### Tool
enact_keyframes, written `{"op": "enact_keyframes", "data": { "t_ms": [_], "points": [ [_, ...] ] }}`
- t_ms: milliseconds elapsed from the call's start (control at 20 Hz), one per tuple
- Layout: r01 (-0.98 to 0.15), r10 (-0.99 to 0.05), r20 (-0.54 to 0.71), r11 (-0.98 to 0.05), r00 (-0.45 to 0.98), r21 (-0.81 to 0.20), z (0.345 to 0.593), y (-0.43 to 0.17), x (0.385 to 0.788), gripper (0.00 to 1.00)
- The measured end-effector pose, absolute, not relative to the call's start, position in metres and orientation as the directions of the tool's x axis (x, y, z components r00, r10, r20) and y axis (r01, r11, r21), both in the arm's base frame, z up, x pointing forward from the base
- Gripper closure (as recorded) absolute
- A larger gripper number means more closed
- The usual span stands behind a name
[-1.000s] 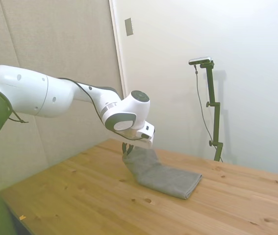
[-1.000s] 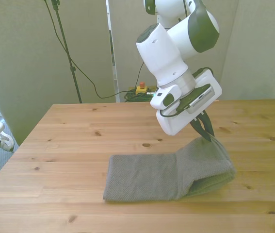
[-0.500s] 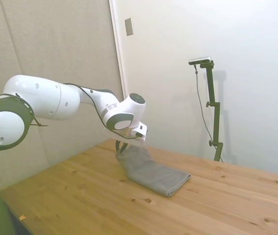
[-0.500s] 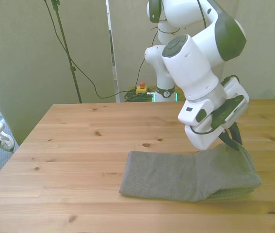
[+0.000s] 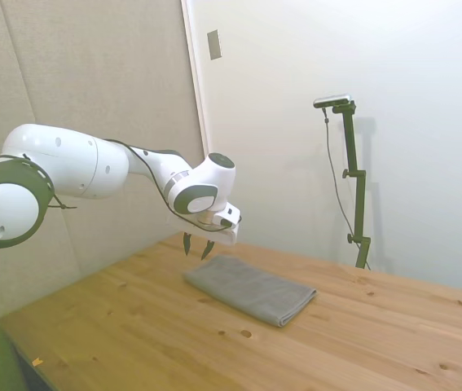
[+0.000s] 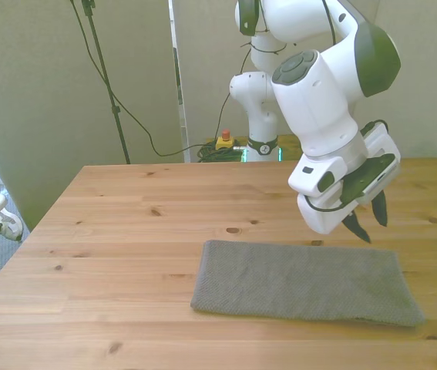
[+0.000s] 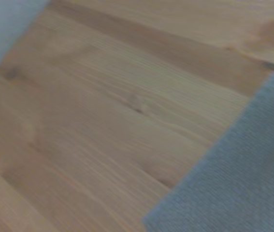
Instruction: Unfold the towel
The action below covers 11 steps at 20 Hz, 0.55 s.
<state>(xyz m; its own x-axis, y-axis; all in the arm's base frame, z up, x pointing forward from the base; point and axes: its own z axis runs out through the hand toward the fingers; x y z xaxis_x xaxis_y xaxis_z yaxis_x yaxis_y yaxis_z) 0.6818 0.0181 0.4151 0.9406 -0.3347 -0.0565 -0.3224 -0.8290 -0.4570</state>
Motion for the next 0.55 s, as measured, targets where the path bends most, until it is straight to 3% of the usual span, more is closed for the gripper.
{"op": "enact_keyframes", "data": {
  "t_ms": [250,550],
  "points": [
    [-0.446,-0.477,0.034,-0.843,0.878,-0.302,0.408,0.003,0.669,0.0],
    [-0.604,-0.606,0.14,-0.794,0.783,-0.065,0.459,-0.02,0.579,0.0]
  ]
}}
